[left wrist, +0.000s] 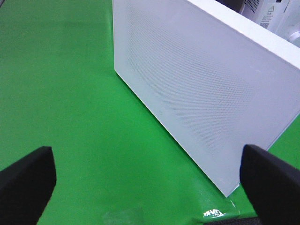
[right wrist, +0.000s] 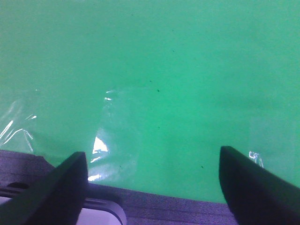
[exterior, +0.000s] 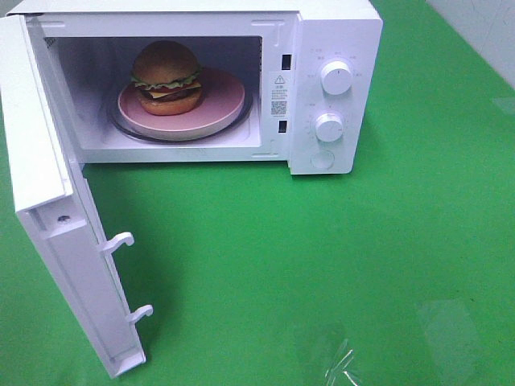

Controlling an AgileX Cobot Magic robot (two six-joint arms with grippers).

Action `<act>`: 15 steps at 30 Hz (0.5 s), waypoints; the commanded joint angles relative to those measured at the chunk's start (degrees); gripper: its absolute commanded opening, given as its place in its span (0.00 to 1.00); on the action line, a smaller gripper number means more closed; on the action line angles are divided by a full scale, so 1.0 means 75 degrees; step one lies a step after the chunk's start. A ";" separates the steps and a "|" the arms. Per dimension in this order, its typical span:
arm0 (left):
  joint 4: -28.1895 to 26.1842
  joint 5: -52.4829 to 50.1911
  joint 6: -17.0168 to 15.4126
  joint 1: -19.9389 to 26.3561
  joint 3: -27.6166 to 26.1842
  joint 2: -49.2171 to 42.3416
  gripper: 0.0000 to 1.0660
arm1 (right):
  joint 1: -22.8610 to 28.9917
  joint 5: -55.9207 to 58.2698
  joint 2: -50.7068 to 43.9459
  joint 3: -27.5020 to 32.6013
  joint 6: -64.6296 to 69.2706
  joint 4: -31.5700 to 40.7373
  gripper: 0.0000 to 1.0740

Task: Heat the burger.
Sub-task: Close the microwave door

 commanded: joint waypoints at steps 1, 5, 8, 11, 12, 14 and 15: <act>0.0000 0.0000 -0.0053 -0.0046 0.0015 -0.0038 0.96 | -0.0260 0.0328 -0.0519 0.0053 0.0084 0.0023 0.70; 0.0000 0.0000 -0.0053 -0.0046 0.0015 -0.0038 0.96 | -0.0688 0.0512 -0.2032 0.0069 -0.0023 0.0015 0.70; 0.0000 0.0000 -0.0053 -0.0046 0.0015 -0.0038 0.96 | -0.0749 0.0443 -0.2322 0.0107 -0.0069 0.0015 0.70; 0.0000 0.0000 -0.0053 -0.0046 0.0015 -0.0038 0.96 | -0.0879 0.0183 -0.3338 0.0405 -0.0122 0.0023 0.70; 0.0000 0.0000 -0.0053 -0.0046 0.0015 -0.0038 0.96 | -0.0978 -0.0008 -0.3850 0.0604 -0.0115 0.0092 0.70; 0.0000 0.0000 -0.0053 -0.0046 0.0015 -0.0038 0.96 | -0.1138 -0.0008 -0.4232 0.0611 -0.0130 0.0115 0.70; 0.0000 0.0000 -0.0053 -0.0046 0.0015 -0.0038 0.96 | -0.1138 -0.0008 -0.4232 0.0611 -0.0130 0.0115 0.70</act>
